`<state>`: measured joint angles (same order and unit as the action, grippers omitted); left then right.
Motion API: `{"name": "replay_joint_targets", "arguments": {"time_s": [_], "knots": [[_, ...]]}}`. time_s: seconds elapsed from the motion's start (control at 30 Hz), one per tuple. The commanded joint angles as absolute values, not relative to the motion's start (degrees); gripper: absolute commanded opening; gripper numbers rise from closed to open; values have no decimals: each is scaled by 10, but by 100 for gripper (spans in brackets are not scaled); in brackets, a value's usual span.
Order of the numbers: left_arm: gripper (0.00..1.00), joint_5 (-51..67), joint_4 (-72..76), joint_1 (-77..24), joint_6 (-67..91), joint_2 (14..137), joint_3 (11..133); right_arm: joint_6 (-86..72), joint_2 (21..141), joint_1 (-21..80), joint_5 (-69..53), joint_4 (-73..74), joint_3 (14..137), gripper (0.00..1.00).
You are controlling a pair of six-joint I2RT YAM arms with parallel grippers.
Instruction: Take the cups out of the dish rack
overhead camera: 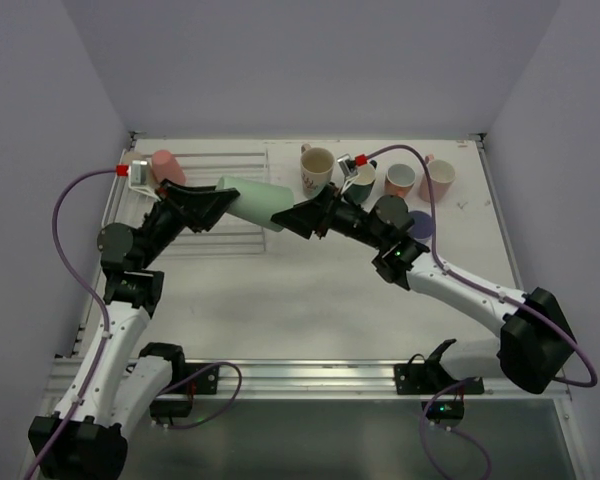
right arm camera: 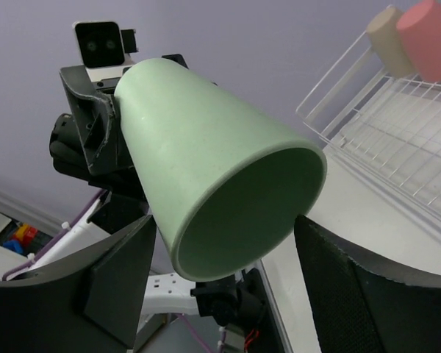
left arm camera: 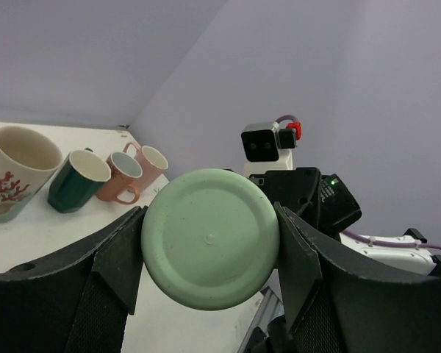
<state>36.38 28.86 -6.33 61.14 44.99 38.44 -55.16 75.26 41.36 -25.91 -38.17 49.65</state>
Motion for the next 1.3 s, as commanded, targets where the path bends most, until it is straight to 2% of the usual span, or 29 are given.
{"name": "replay_joint_targets", "arguments": {"time_s": [0.0,0.07,0.17,0.2,0.27,0.33,0.37,0.4,0.43,0.73,0.83,0.93,0.97,1.1,1.27], "knots": [[37,380,337,-78,635,446,375,-568,758,417,-272,-451,528,71],[38,379,338,-84,634,449,372,-572,761,417,-279,-460,533,60],[43,379,338,-99,626,461,367,-576,763,417,-282,-465,538,37],[46,374,339,-106,622,462,365,-577,761,417,-280,-467,538,25],[52,366,336,-112,616,464,360,-577,757,418,-276,-472,531,11],[72,364,325,-116,605,462,359,-570,738,418,-255,-468,517,0],[90,363,317,-116,597,461,361,-564,730,417,-249,-455,517,0],[98,360,302,-116,576,460,366,-539,713,417,-233,-435,518,0],[100,357,259,-117,561,457,379,-521,704,417,-226,-407,529,0],[100,291,-78,-116,318,411,476,-274,607,398,-41,72,646,0],[100,290,-116,-117,274,381,449,-220,600,349,21,287,718,0],[100,307,-144,-116,238,365,421,-172,617,291,89,412,765,0],[100,317,-153,-117,228,363,418,-161,633,274,129,437,775,0],[100,310,-183,-143,186,346,413,-132,682,236,163,536,830,0],[100,268,-180,-205,171,317,382,-122,723,214,170,627,895,0]]}}
